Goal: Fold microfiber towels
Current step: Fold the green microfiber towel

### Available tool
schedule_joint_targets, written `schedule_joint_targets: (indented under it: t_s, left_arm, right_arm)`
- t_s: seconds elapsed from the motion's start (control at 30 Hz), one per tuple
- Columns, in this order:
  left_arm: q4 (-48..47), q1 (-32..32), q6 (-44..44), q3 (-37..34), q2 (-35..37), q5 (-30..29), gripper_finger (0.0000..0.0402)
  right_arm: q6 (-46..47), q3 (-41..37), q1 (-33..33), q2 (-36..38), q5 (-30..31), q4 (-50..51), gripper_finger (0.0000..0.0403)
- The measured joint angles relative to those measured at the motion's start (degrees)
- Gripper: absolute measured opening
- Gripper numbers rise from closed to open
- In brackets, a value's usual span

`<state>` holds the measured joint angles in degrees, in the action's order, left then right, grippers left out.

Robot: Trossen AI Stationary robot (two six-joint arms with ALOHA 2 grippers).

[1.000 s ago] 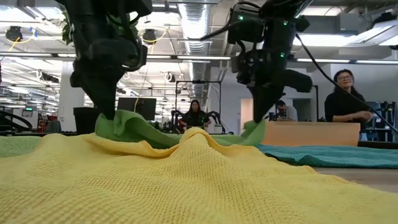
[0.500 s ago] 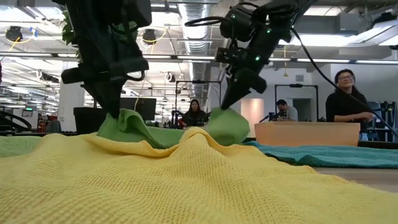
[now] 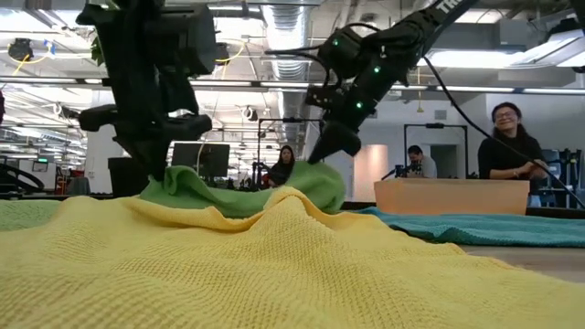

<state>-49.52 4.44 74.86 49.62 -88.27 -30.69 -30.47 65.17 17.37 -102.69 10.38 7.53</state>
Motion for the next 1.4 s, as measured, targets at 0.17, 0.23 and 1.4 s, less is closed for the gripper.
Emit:
schedule_joint_targets:
  t_s: [0.17, 0.23, 1.4]
  left_arm:
    - [0.3, -0.8, 1.4, -1.2, 0.0, -1.6, 0.0]
    - [0.4, -0.8, 1.5, -1.3, 0.0, -2.6, 0.0]
    - [10.7, 15.1, -13.0, 1.9, 0.1, 19.4, 0.0]
  right_arm:
    - [-0.3, -0.1, 0.6, -1.0, 0.1, -3.5, 0.0003]
    - [-1.0, 0.0, 0.8, -0.9, 0.1, -4.9, 0.0003]
    - [9.6, -0.1, -18.3, 4.3, -2.7, 33.9, 0.0003]
